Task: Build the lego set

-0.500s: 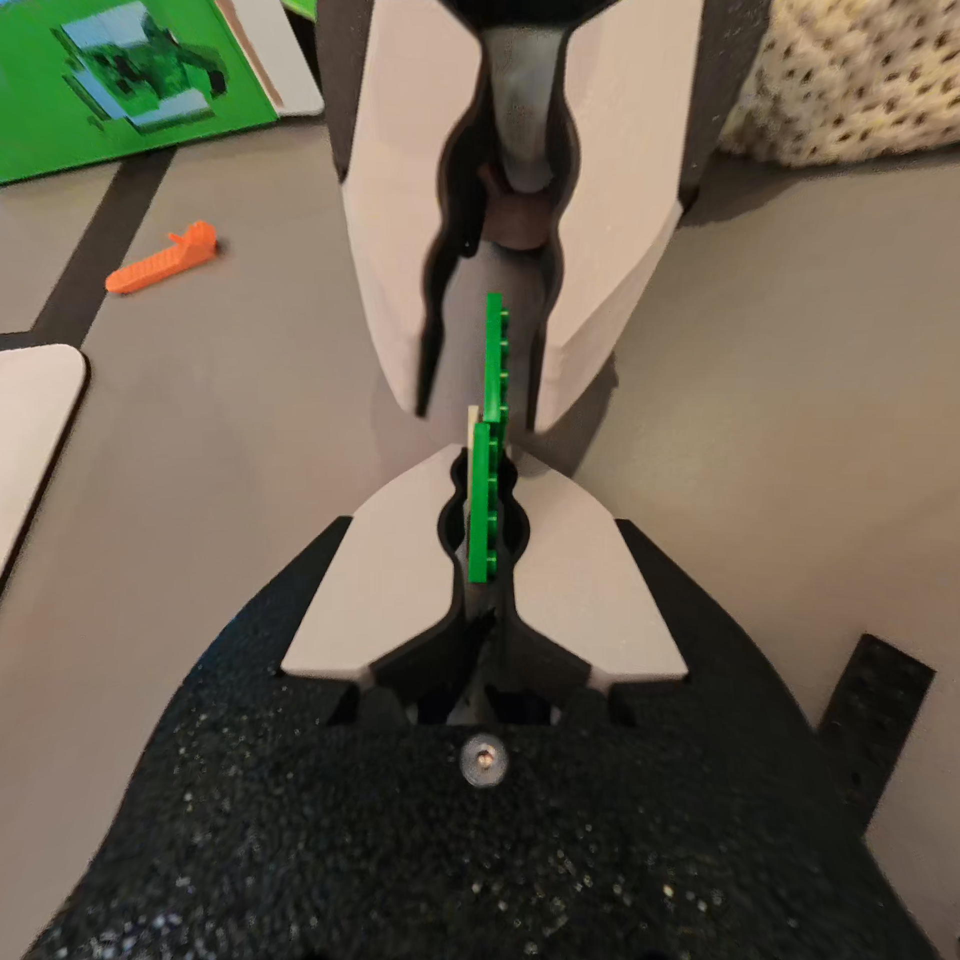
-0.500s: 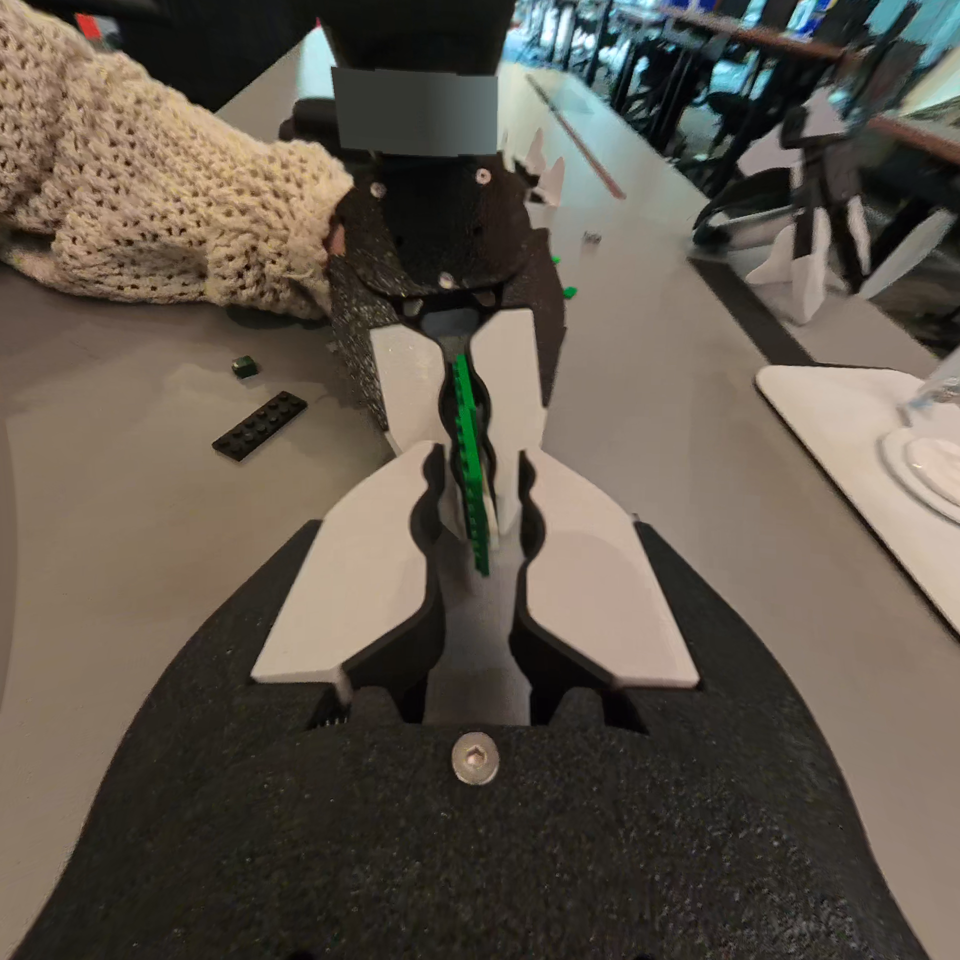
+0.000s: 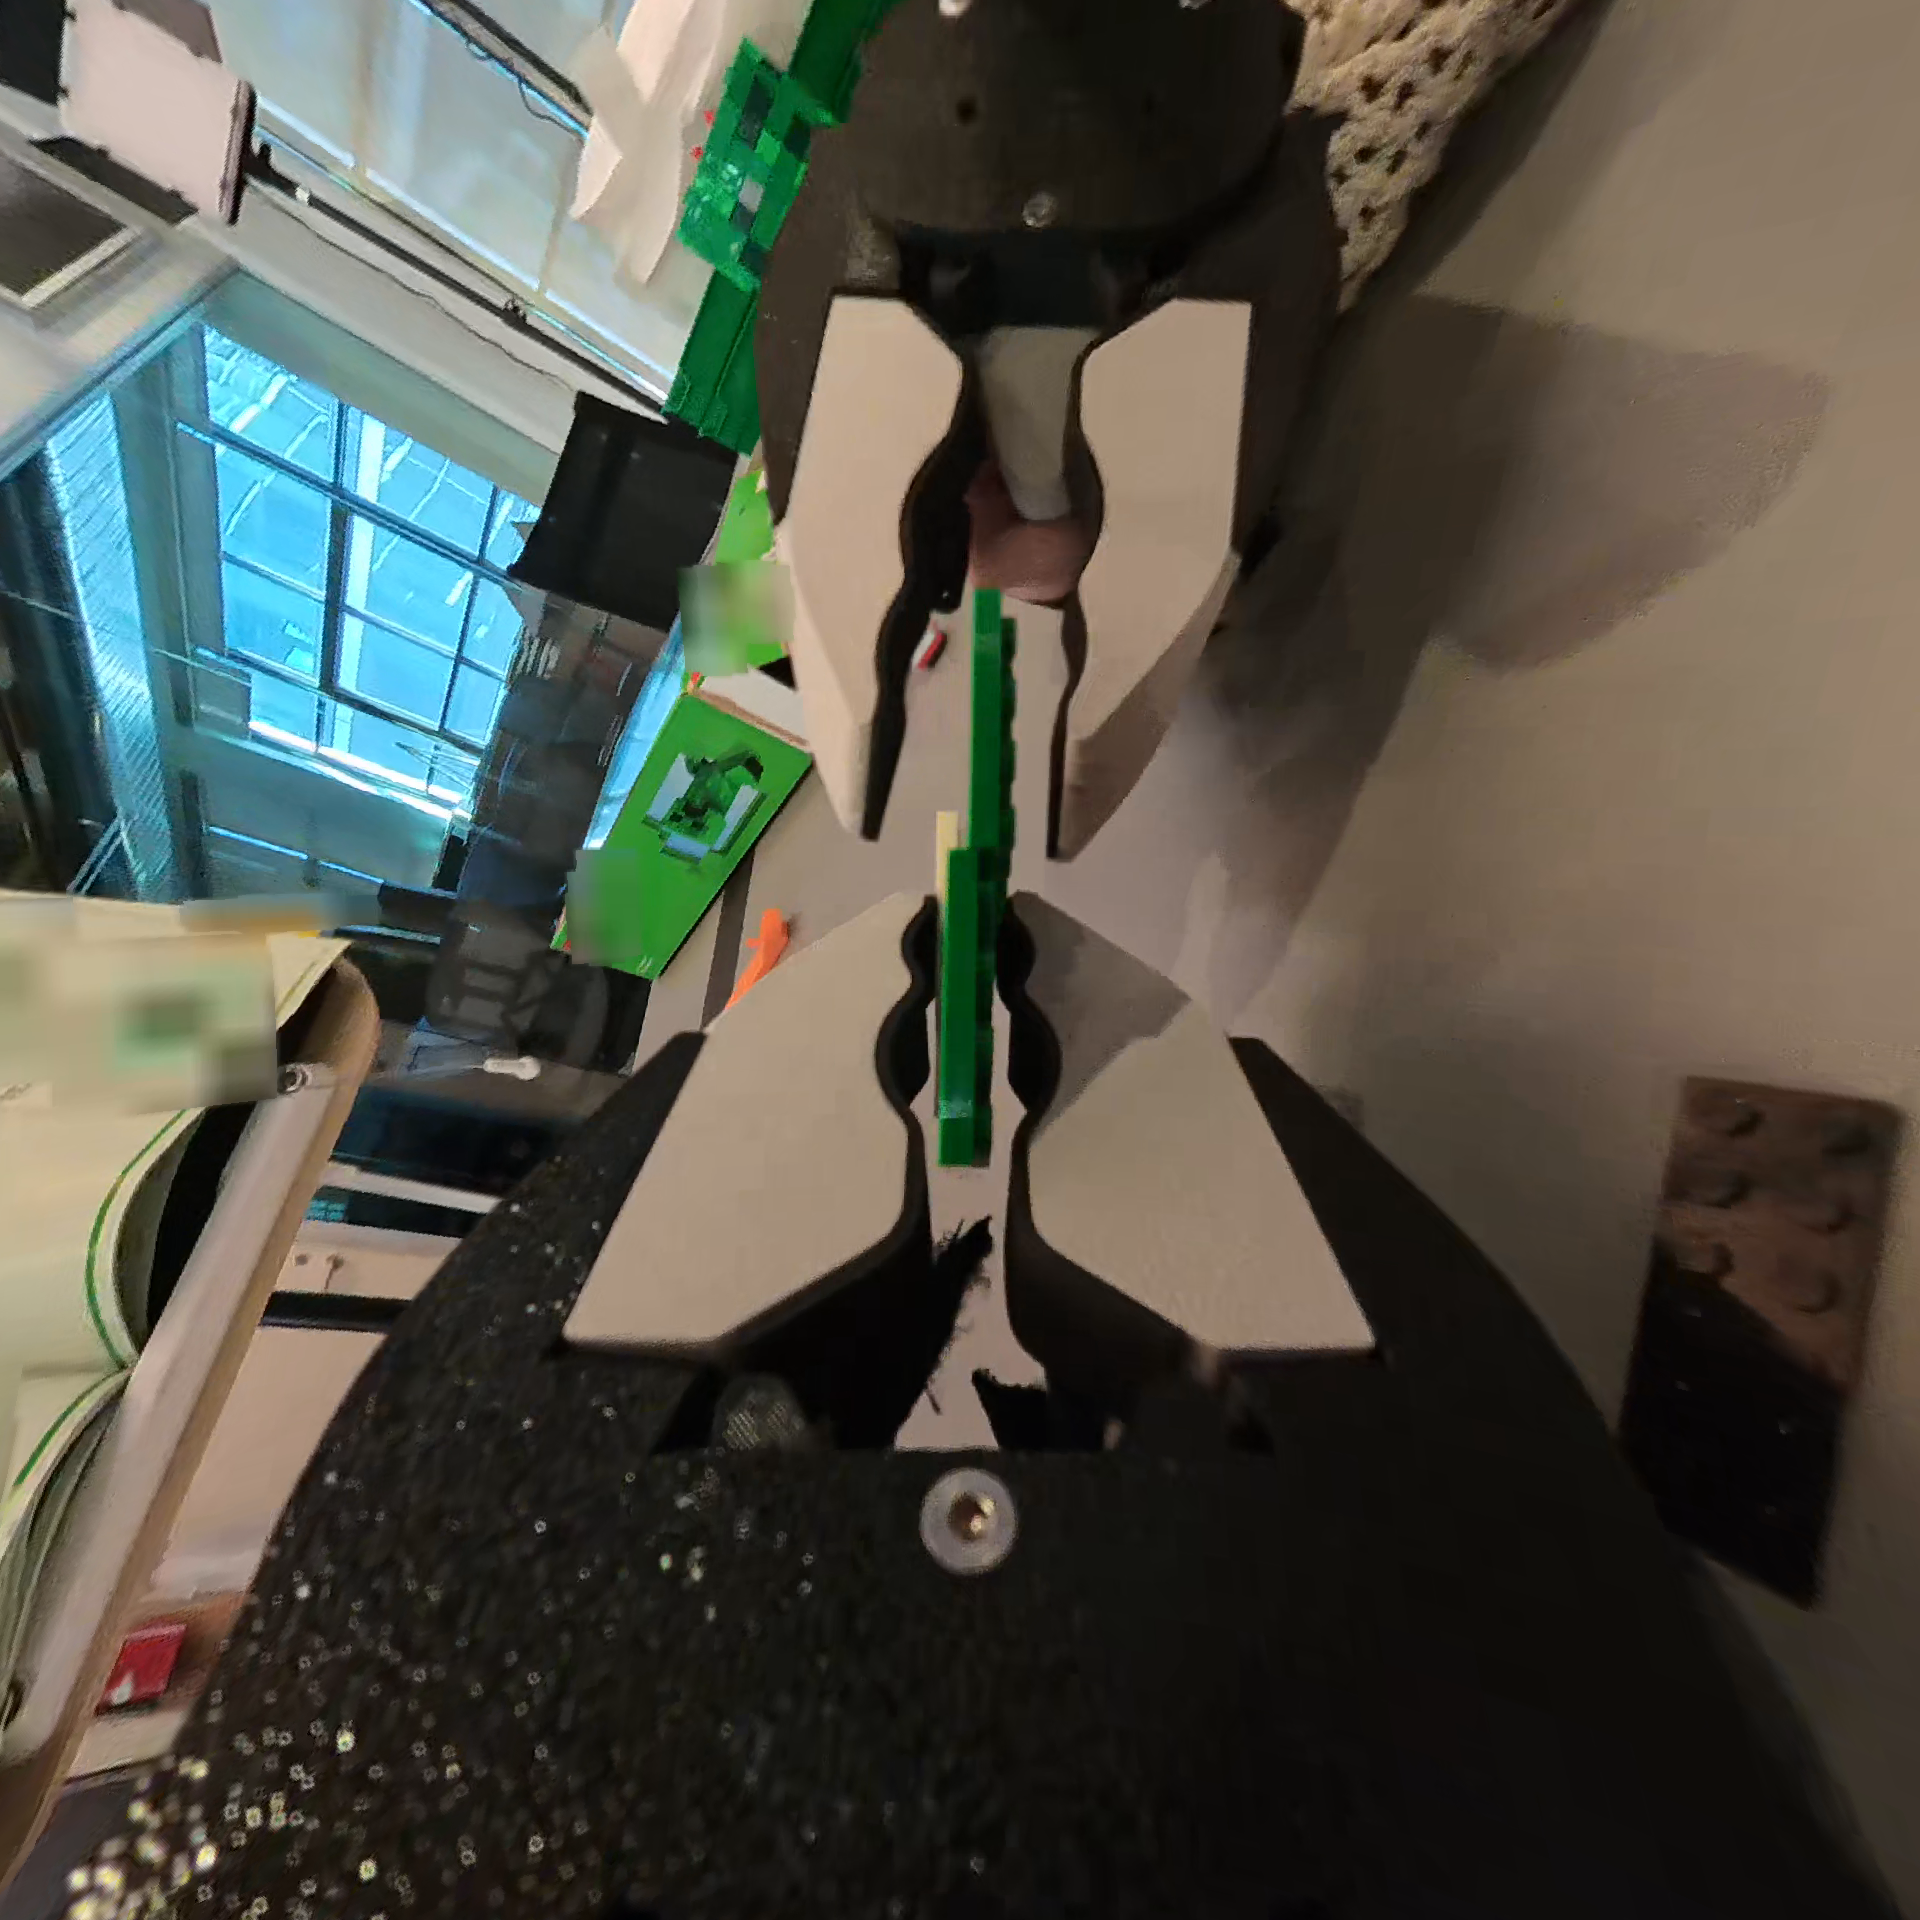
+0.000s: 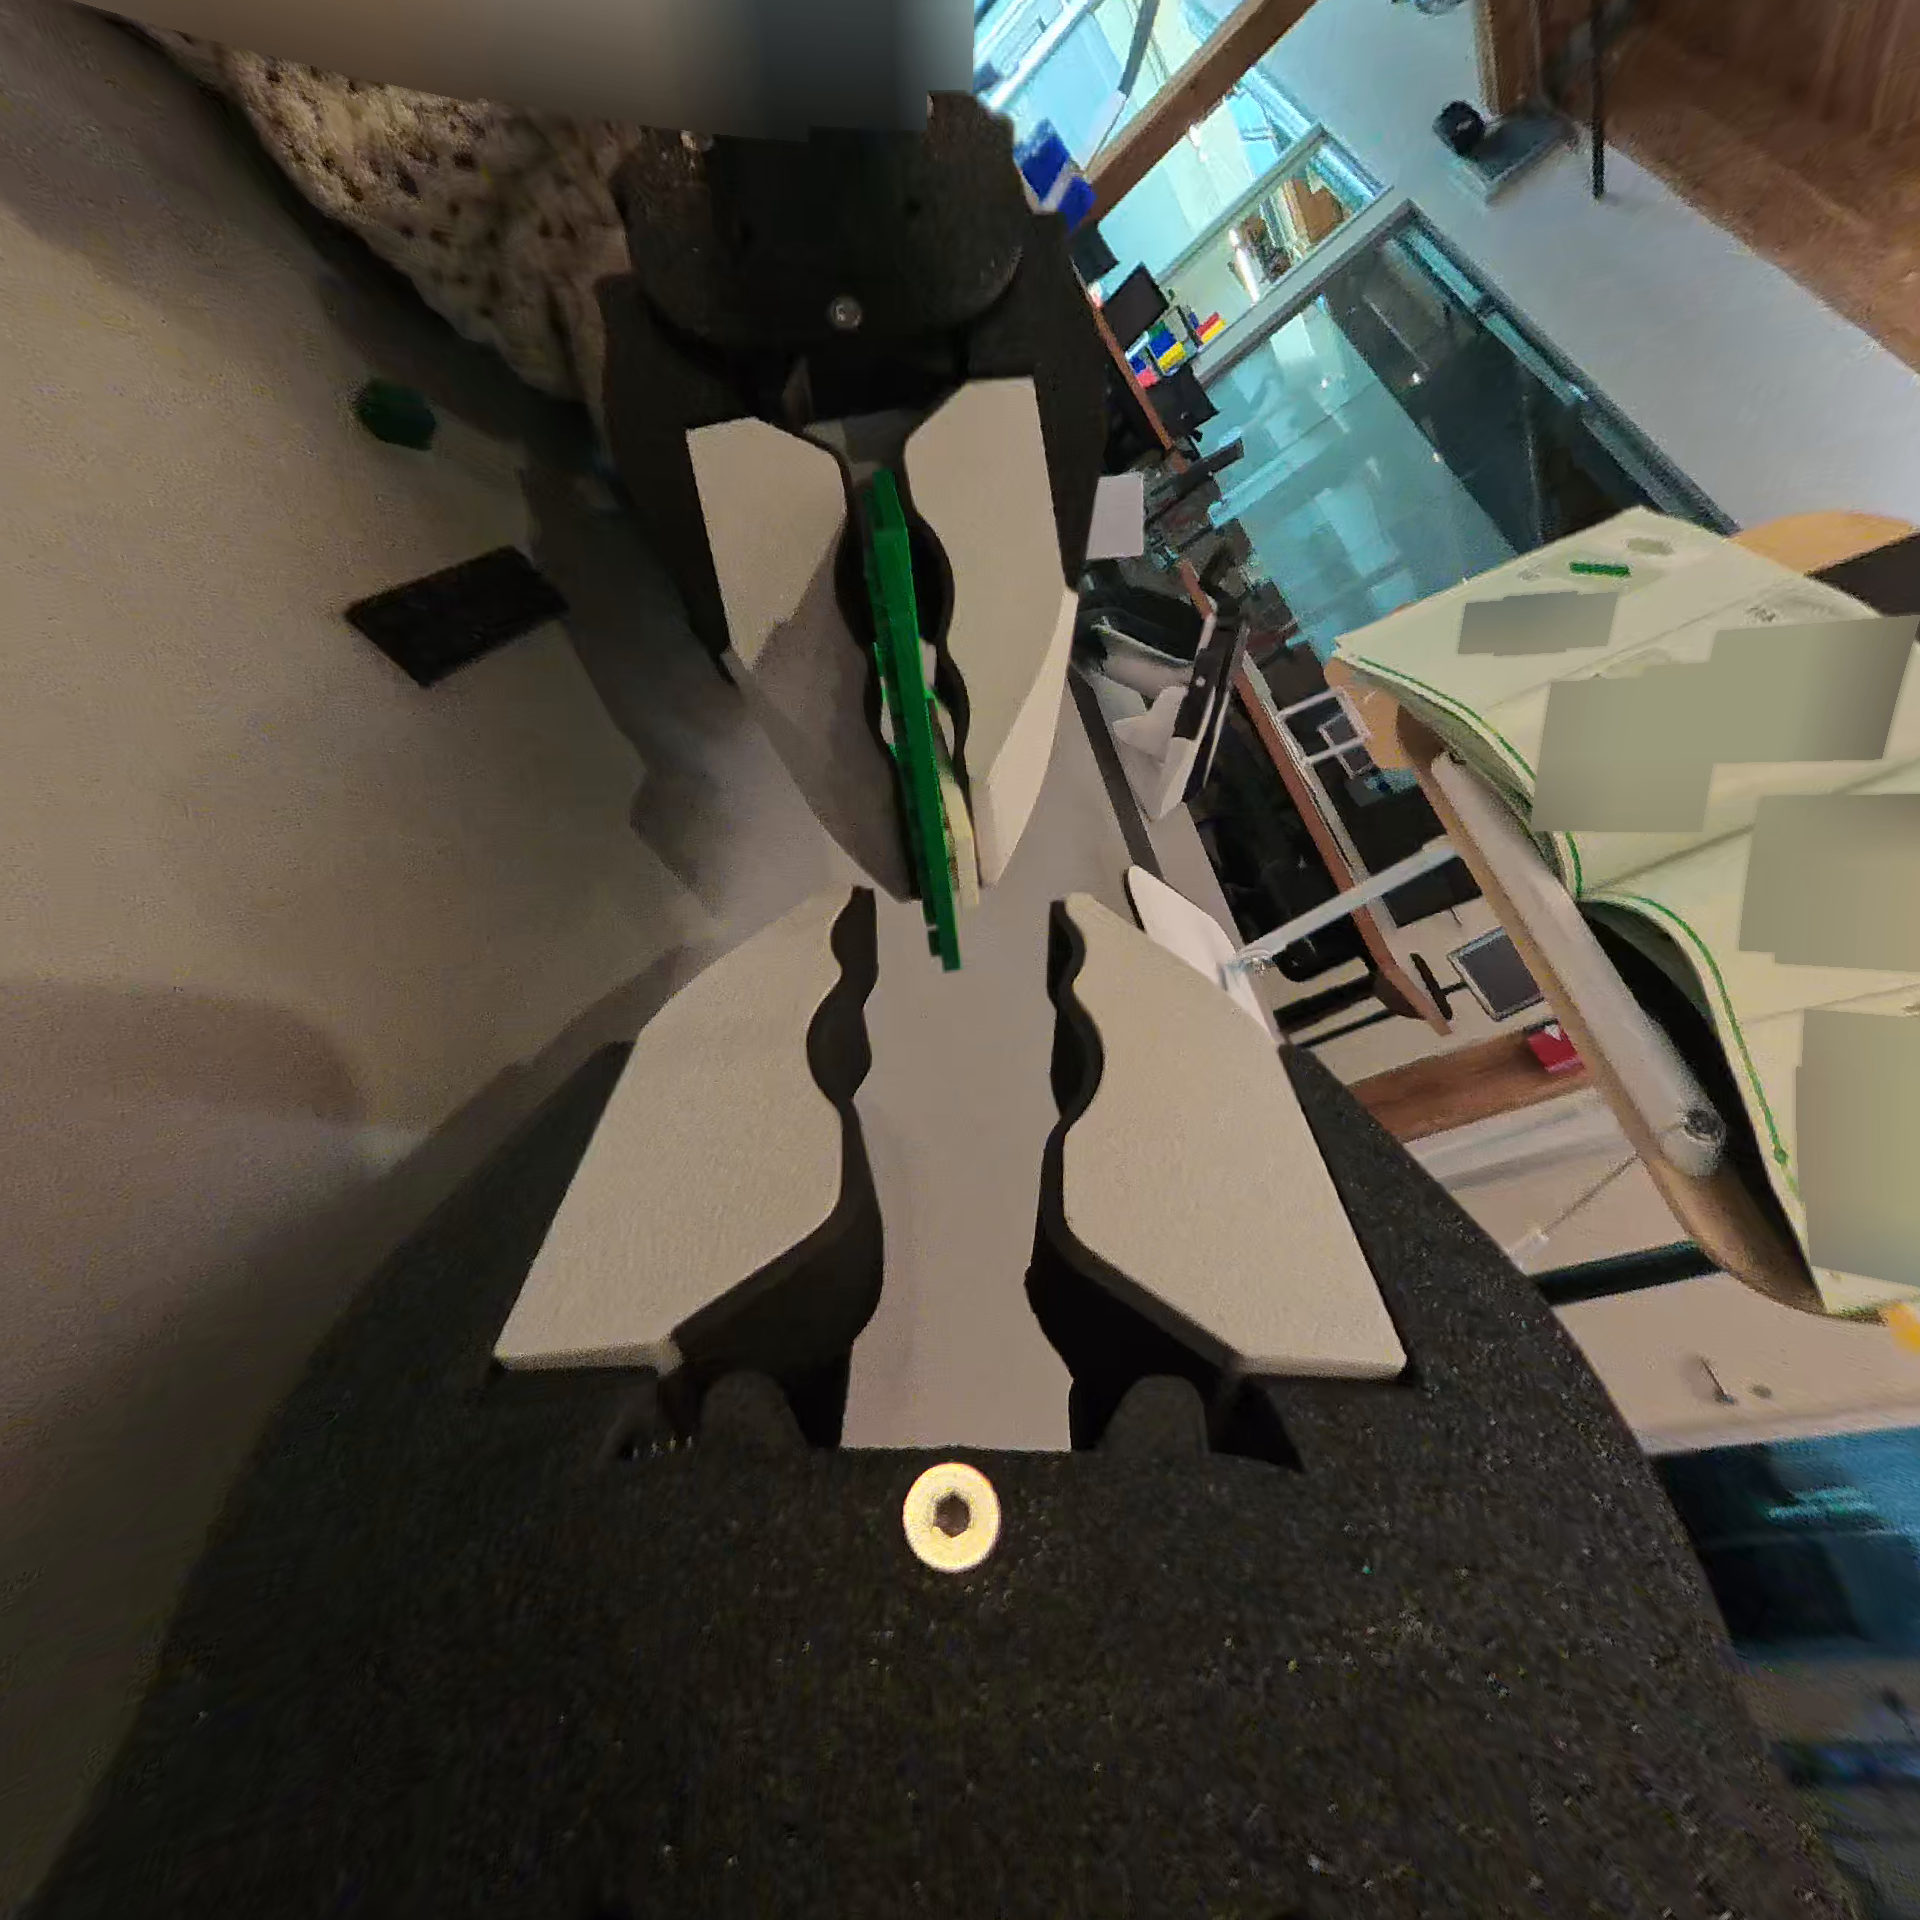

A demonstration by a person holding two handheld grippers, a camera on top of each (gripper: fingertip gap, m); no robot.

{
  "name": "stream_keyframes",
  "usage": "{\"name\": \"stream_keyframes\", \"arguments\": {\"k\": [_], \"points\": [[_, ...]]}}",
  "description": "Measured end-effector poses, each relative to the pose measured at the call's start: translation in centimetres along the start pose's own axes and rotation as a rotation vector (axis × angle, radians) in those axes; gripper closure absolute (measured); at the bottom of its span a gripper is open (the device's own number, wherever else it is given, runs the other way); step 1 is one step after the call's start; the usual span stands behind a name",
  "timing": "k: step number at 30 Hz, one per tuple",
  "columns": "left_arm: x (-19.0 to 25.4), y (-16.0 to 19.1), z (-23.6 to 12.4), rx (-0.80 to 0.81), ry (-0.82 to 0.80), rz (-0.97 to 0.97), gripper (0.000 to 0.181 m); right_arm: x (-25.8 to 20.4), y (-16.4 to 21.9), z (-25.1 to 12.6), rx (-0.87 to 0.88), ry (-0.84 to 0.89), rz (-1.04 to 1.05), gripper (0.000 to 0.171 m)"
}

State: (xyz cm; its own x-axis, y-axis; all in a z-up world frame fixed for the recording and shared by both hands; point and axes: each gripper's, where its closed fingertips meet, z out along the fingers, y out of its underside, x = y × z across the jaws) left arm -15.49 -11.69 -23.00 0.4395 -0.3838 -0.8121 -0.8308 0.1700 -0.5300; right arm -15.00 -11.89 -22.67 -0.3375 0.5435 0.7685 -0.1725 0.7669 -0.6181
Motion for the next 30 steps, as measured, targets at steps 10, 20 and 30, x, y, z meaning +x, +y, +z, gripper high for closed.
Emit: {"name": "stream_keyframes", "arguments": {"k": [10, 20, 30], "points": [[0.9, -0.2, 0.3, 0.008, 0.054, -0.043, 0.171, -0.8, -0.3, 0.1, 0.007, -0.001, -0.092, 0.159], [1.6, 0.3, 0.5, -0.007, 0.106, -0.086, 0.171, -1.8, 0.0, 0.2, 0.003, -0.076, -0.074, 0.153], [2.3, 0.2, 0.5, 0.011, 0.154, -0.099, 0.171, -2.9, -0.1, 0.2, 0.012, -0.159, -0.040, 0.147]]}}
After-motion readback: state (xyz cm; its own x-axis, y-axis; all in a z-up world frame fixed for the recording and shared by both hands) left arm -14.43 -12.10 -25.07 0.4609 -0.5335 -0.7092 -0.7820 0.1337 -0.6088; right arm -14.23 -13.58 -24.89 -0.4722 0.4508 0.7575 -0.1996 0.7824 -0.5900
